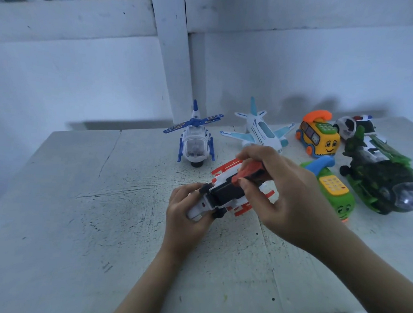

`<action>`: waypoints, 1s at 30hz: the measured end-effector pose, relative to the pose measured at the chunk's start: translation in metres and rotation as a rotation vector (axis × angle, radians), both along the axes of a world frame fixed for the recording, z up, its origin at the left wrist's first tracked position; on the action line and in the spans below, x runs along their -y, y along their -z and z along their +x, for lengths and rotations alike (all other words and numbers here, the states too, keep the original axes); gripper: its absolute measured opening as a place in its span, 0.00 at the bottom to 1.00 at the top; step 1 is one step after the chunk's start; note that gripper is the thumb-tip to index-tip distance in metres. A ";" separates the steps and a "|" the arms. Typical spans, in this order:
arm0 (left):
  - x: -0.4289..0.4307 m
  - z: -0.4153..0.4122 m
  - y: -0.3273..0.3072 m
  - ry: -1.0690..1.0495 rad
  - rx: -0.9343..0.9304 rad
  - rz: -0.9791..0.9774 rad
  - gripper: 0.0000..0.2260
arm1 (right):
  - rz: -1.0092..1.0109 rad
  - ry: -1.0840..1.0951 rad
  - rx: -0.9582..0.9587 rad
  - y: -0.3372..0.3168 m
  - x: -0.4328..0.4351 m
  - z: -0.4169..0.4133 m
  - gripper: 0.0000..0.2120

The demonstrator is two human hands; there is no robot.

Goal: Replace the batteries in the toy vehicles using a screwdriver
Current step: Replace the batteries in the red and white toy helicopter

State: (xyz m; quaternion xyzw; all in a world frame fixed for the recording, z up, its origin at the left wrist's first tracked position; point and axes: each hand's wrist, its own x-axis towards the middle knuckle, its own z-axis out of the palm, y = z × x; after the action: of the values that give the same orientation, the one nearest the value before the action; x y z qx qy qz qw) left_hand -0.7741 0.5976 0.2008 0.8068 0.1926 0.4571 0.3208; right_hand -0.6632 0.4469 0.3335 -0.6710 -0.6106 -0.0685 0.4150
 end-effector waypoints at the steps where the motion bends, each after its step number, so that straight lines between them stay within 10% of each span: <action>1: 0.000 0.000 0.000 0.003 0.001 -0.003 0.21 | -0.027 -0.028 0.009 0.000 0.000 0.000 0.15; 8: -0.001 0.000 0.004 -0.001 -0.007 -0.032 0.22 | -0.103 -0.105 0.056 -0.007 -0.004 0.000 0.28; 18: 0.000 -0.001 0.002 0.021 0.004 -0.036 0.21 | 0.304 0.047 -0.312 -0.009 -0.014 -0.014 0.14; 30: 0.000 -0.001 0.003 0.030 0.001 -0.040 0.22 | 0.306 0.105 -0.149 -0.016 -0.022 -0.010 0.09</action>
State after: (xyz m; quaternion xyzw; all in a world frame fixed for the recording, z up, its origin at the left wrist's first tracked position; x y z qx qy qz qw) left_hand -0.7754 0.5979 0.1976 0.8027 0.1896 0.4489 0.3439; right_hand -0.6731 0.4686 0.3492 -0.6342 -0.5246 -0.1322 0.5524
